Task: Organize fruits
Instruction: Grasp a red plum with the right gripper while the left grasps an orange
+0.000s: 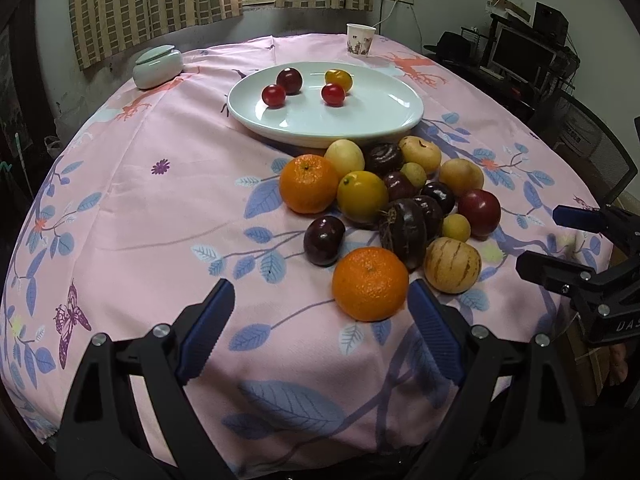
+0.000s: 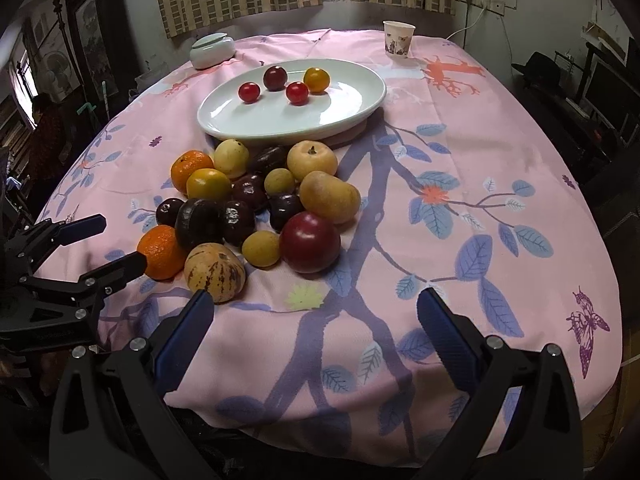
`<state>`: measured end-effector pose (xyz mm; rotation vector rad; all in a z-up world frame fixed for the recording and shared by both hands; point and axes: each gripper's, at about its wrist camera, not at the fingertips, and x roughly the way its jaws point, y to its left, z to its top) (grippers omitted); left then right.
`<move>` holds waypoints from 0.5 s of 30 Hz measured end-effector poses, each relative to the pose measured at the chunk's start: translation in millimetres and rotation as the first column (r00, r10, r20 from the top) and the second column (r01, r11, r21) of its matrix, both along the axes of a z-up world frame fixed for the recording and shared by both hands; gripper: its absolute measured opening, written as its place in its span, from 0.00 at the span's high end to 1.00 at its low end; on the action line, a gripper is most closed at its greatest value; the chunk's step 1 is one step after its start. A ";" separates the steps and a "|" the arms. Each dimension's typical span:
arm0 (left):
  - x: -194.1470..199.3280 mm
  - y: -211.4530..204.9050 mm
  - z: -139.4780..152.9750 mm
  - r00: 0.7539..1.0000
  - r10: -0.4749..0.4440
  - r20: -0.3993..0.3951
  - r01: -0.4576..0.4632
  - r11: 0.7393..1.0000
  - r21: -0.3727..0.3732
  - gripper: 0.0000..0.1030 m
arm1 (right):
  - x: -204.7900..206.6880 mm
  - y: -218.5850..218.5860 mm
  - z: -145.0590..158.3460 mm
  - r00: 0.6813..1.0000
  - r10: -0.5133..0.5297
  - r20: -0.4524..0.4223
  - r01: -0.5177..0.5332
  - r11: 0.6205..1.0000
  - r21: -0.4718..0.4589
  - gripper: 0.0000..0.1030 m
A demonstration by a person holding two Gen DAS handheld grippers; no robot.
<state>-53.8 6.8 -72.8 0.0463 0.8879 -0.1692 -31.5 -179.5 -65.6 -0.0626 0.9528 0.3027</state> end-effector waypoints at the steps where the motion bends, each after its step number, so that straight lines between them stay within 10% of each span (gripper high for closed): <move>1: 0.2 -0.8 -0.7 1.000 -0.001 -0.001 0.001 1.000 0.000 0.13 | -1.3 2.4 0.4 1.000 0.010 0.003 -0.010 1.000 0.000 0.01; 9: 1.0 -8.9 -6.8 1.000 -0.017 -0.007 0.017 1.000 -0.002 0.13 | 2.0 -1.3 -1.0 0.999 -0.014 0.042 0.012 0.999 0.038 0.02; 15: 5.8 -12.9 -16.9 1.000 -0.020 -0.025 0.019 1.000 -0.011 0.13 | 17.1 -1.1 -11.7 0.999 -0.021 0.028 0.020 0.999 0.031 0.34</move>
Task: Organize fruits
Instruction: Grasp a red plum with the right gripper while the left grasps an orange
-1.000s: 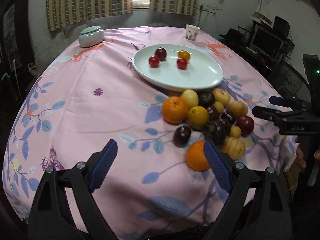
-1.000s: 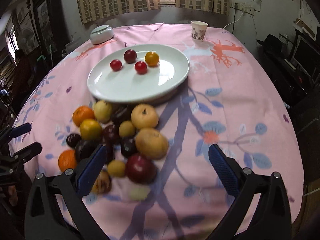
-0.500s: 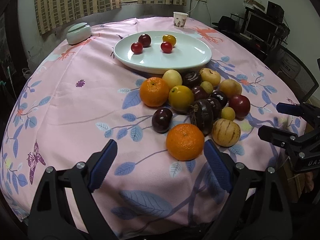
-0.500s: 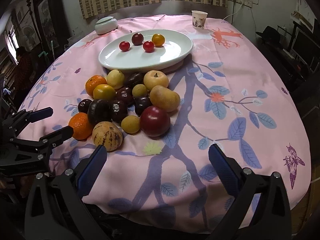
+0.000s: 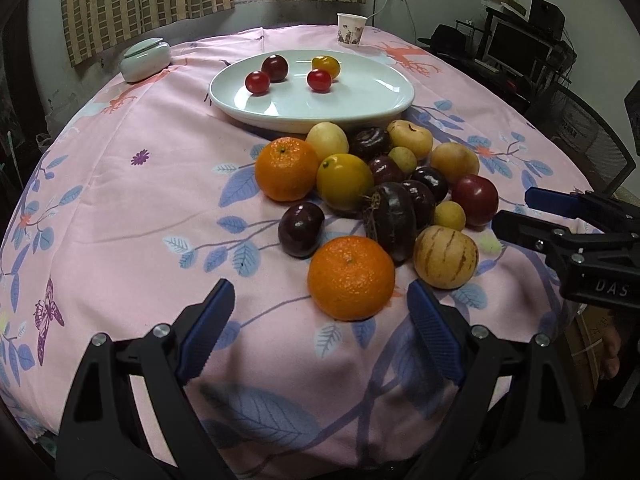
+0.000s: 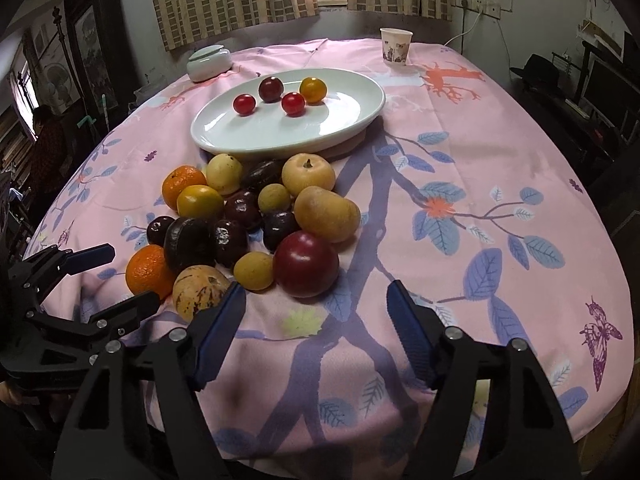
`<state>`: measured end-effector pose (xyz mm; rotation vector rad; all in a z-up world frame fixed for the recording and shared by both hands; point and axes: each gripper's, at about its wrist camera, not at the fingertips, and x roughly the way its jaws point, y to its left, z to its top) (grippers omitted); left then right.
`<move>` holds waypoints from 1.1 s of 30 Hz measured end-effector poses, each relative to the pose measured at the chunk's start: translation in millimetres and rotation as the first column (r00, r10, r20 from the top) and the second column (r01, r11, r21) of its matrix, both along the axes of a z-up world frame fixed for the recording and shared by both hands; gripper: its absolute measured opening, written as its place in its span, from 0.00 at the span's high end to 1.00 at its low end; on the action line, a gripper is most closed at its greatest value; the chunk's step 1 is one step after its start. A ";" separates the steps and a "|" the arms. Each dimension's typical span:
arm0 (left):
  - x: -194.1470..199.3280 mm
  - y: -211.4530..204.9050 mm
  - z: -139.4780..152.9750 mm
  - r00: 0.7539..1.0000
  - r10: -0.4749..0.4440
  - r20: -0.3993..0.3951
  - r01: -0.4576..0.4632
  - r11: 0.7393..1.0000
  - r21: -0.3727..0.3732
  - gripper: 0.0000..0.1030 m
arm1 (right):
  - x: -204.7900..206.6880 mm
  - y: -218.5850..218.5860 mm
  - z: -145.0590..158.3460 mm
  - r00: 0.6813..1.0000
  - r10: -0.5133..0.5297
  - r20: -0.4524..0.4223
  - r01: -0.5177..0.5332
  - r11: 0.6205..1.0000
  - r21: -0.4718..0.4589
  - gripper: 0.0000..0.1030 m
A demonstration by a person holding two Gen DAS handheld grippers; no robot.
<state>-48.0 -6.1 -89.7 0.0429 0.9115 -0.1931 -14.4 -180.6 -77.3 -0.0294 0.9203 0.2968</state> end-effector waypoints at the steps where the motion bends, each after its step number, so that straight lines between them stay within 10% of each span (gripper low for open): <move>1: 0.9 -0.5 -1.6 1.000 0.000 -0.003 0.000 1.000 -0.003 0.13 | 3.0 1.4 -3.1 1.000 0.006 -0.011 -0.006 1.000 0.002 0.38; 9: 5.7 -0.2 -7.9 1.000 0.004 -0.014 -0.004 1.000 -0.021 0.14 | 22.6 4.5 -13.8 1.000 0.003 -0.022 -0.003 1.000 0.006 0.48; 13: 8.7 -2.6 -10.9 1.000 -0.013 -0.029 0.011 0.999 -0.050 0.34 | 29.4 3.6 -13.5 0.999 0.020 -0.043 -0.018 0.999 0.045 0.60; 22: 15.0 -8.2 -13.2 1.000 -0.029 0.003 0.029 0.997 -0.072 0.39 | 32.3 6.8 -13.8 0.999 0.023 -0.045 -0.023 1.000 0.017 0.60; 24: 13.9 -8.4 -12.5 0.999 -0.048 0.005 0.048 0.994 -0.097 0.58 | 33.6 7.2 -13.7 0.998 0.030 -0.050 -0.029 0.999 0.017 0.60; 33: 4.6 1.2 4.7 0.998 -0.038 0.043 0.043 0.991 -0.125 0.57 | 7.6 9.1 7.5 0.999 0.049 -0.012 -0.048 0.998 0.039 0.61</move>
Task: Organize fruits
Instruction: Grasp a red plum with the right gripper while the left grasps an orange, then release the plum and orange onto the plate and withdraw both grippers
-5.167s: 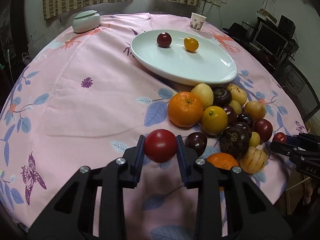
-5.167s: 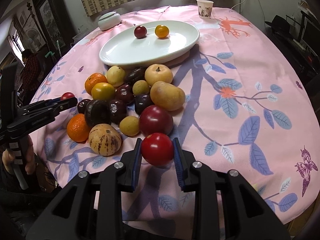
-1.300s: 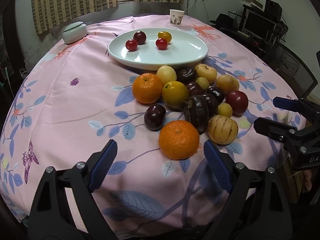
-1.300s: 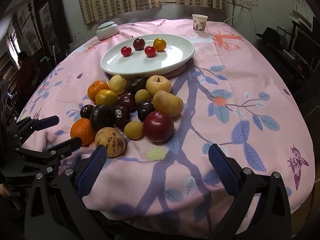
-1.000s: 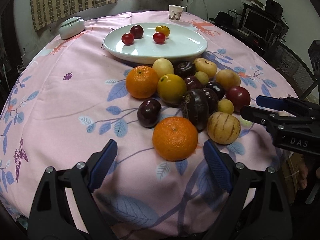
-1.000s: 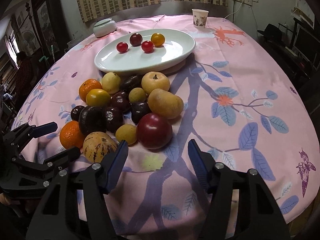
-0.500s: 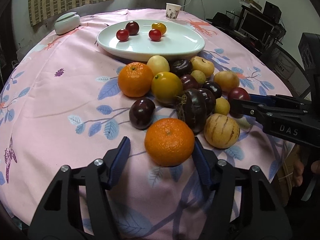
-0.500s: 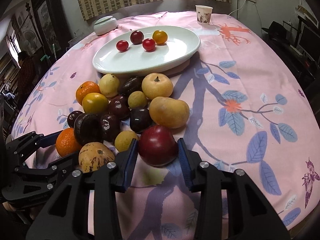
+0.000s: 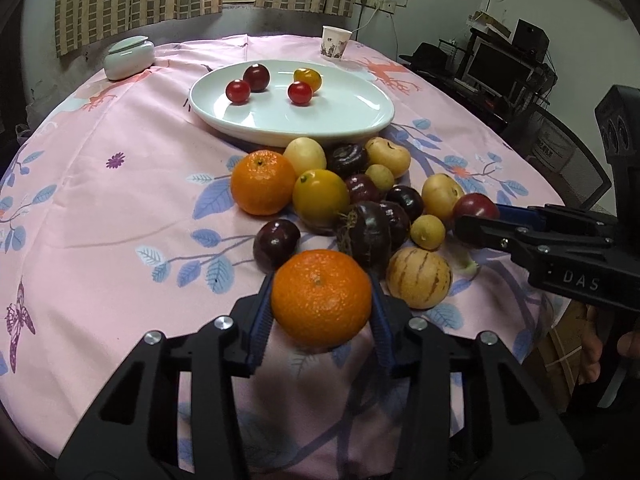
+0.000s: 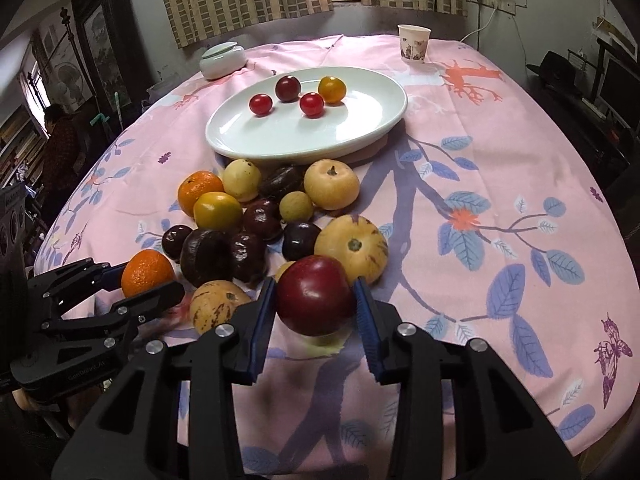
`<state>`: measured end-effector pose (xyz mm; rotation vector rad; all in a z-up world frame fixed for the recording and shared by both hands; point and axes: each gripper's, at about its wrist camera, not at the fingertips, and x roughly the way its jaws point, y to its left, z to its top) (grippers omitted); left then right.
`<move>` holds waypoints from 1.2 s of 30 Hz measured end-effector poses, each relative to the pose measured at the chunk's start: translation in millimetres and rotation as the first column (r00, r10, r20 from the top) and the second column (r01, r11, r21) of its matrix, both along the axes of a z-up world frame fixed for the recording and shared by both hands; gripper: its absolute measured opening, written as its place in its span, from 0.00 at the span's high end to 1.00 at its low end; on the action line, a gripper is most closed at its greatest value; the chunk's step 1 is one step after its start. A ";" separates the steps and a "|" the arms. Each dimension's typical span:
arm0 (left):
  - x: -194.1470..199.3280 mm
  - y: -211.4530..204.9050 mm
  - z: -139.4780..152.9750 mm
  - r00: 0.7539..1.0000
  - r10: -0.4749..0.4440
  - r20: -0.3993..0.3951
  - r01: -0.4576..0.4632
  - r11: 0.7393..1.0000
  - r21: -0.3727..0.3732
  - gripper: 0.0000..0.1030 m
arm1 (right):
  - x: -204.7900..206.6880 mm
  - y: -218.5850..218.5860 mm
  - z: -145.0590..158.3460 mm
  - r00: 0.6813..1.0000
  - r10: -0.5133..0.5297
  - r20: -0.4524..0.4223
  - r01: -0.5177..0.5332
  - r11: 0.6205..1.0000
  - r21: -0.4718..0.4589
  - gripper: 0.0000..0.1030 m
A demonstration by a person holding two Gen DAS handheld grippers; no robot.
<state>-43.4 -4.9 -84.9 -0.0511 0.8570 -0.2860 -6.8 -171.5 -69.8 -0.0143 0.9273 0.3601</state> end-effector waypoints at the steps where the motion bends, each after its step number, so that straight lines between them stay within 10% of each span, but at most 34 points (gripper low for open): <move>1: -1.0 0.4 3.3 1.000 0.001 0.007 -0.001 1.000 0.000 0.57 | -1.4 1.8 1.5 1.000 0.006 0.004 -0.006 1.000 0.002 0.61; 23: 51.6 13.2 47.9 0.996 0.065 0.054 -0.068 0.997 0.040 0.57 | 35.5 31.2 37.7 0.994 0.085 0.068 -0.086 0.996 0.015 0.61; 36: 199.4 12.8 98.5 0.995 0.083 0.058 -0.087 0.993 0.077 0.57 | 160.5 40.0 70.0 0.997 0.050 0.064 -0.049 0.999 -0.010 0.61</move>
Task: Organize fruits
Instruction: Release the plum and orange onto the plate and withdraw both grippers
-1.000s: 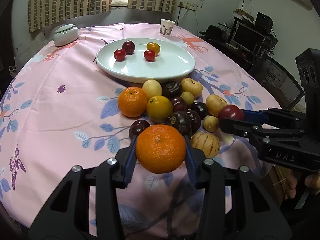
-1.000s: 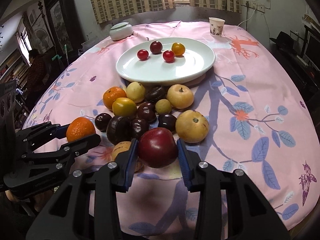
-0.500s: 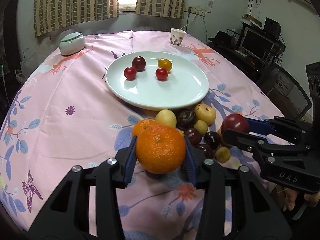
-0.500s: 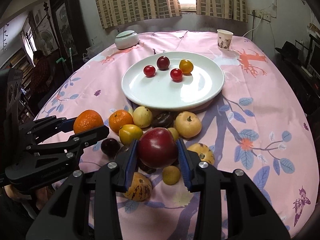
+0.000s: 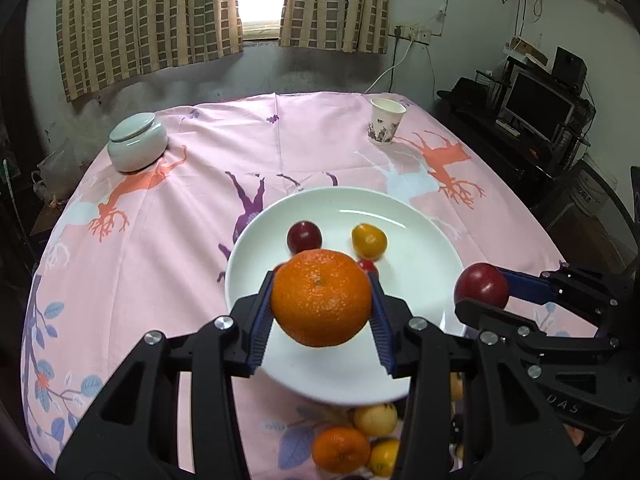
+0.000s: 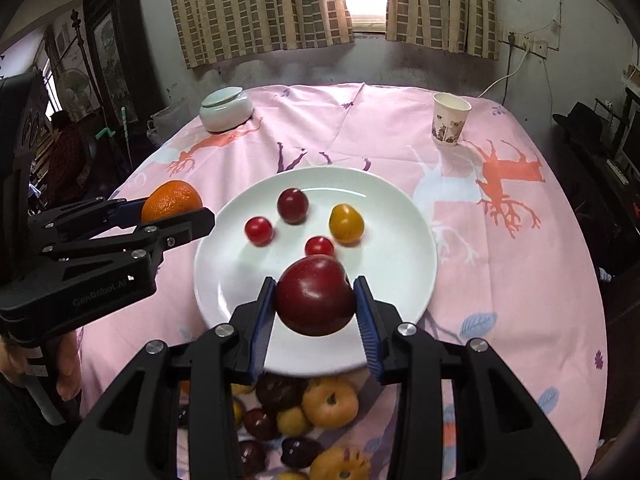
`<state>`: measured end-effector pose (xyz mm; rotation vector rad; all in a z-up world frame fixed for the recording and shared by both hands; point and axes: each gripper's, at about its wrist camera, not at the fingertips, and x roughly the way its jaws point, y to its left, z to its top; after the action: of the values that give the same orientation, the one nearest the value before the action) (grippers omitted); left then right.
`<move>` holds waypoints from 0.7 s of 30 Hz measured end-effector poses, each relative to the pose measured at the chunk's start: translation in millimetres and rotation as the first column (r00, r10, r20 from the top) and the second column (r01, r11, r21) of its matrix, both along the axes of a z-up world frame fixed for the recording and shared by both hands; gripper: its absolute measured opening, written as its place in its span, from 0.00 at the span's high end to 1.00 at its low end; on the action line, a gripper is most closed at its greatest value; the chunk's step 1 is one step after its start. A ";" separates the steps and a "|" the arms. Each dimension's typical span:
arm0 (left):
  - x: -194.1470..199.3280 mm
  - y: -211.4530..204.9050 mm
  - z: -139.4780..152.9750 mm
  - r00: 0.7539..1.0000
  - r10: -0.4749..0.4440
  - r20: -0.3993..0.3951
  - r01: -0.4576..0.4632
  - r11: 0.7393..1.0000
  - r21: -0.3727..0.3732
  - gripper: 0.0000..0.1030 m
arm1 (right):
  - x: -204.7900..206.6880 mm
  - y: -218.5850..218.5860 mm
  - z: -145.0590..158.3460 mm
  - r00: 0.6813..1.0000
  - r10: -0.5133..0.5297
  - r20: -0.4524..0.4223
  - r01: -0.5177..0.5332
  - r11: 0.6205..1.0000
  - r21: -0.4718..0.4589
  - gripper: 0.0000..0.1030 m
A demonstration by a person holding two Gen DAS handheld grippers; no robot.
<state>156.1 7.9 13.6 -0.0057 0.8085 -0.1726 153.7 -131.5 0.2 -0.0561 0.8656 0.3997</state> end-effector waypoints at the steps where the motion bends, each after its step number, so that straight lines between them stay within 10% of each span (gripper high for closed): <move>1: 10.8 -2.1 -1.6 1.000 0.002 -0.007 -0.002 1.000 -0.005 0.57 | 12.7 -0.9 -3.0 1.000 -0.012 -0.006 0.012 1.000 0.005 0.61; 21: 89.7 -14.8 -71.4 0.986 0.018 -0.164 -0.020 1.000 -0.013 0.56 | 81.3 -8.5 -62.6 0.991 -0.088 -0.105 0.085 0.996 -0.029 0.61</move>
<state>245.7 -6.9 -57.8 -0.0414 0.9713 -0.1614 235.0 -140.0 -62.4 -0.0201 0.9743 0.3129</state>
